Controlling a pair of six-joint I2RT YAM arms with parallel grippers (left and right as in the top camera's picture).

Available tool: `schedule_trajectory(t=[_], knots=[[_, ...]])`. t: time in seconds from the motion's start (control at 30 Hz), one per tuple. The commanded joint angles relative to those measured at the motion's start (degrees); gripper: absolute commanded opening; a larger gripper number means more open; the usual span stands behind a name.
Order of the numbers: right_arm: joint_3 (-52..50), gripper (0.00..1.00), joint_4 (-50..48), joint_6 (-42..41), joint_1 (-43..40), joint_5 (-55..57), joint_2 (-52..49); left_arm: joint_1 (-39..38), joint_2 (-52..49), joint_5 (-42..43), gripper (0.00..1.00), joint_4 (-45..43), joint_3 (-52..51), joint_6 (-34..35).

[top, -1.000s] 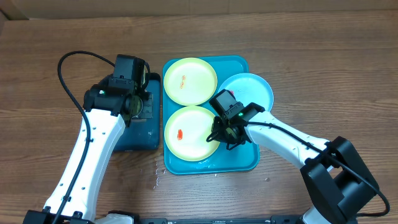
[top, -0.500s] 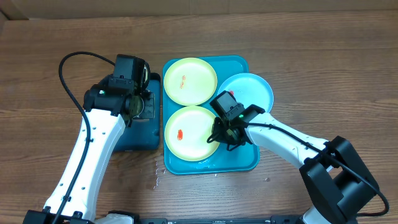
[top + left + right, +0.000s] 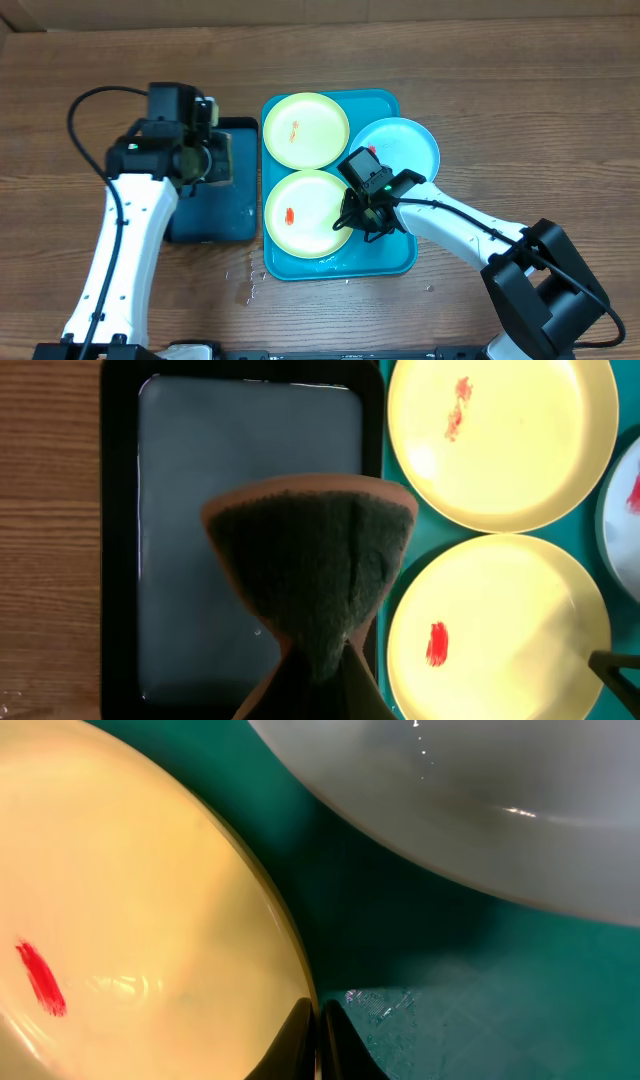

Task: Clean dirty plates on tray and stack at the side

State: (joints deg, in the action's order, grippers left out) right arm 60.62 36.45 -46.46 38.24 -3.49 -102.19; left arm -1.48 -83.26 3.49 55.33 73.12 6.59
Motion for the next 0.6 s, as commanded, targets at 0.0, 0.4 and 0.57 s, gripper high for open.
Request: schedule_trajectory(t=[0.0,0.4,0.57], knots=[[0.0,0.04,-0.7,-0.7,-0.2,2.5,-0.1,0.3,0.0,4.1,0.04,0.3,0.9,-1.6],[0.0,0.04,-0.2,-1.6,-1.9,2.4,-0.1,-7.3,-6.6,14.3,0.04,3.4,0.9,-0.1],[0.0,0.04,-0.2,-1.6,-2.0,2.4,-0.1,-12.1,-11.1,14.7,0.04,4.7,0.9,1.3]])
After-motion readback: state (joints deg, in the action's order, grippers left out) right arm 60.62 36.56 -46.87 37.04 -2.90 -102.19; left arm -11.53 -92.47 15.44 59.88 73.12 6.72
